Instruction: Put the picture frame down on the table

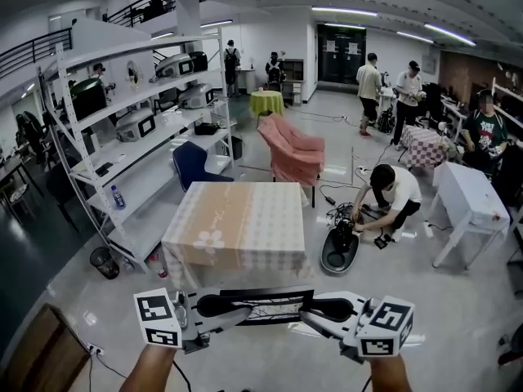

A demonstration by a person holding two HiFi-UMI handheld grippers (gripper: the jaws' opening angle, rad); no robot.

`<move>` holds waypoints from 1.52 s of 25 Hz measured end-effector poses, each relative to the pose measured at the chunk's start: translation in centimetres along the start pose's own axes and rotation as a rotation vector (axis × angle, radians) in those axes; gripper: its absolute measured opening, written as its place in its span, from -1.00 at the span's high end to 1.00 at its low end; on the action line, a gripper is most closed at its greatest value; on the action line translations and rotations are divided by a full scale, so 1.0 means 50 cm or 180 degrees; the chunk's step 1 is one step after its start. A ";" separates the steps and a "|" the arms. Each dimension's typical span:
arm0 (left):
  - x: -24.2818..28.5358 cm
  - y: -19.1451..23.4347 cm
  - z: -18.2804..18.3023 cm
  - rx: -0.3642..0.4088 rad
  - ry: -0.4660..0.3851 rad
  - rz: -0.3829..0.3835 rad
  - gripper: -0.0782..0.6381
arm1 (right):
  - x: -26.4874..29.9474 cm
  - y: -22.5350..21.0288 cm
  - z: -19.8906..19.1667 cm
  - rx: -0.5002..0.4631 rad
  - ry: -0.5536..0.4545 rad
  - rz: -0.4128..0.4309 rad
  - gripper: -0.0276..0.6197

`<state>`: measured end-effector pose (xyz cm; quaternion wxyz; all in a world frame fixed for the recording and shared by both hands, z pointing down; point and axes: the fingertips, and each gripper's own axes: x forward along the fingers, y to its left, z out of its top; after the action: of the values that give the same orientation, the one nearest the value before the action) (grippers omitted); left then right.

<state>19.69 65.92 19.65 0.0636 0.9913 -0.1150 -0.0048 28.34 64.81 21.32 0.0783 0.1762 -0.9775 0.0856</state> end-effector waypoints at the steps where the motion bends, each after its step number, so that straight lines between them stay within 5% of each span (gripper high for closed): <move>1: -0.005 0.016 -0.001 -0.0001 0.0012 -0.0011 0.68 | 0.014 -0.011 0.004 0.0004 -0.0005 -0.0024 0.69; 17: -0.087 0.213 -0.004 -0.0013 -0.0034 -0.0097 0.68 | 0.189 -0.125 0.034 0.0027 0.0068 -0.0095 0.69; 38: 0.102 0.512 0.015 -0.0250 -0.0120 0.0587 0.68 | 0.213 -0.506 0.071 0.0034 0.0193 0.0550 0.70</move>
<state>18.80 39.95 22.21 0.1005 0.9730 -0.2066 -0.0221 27.07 37.25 23.35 0.0993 0.0889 -0.9858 0.1025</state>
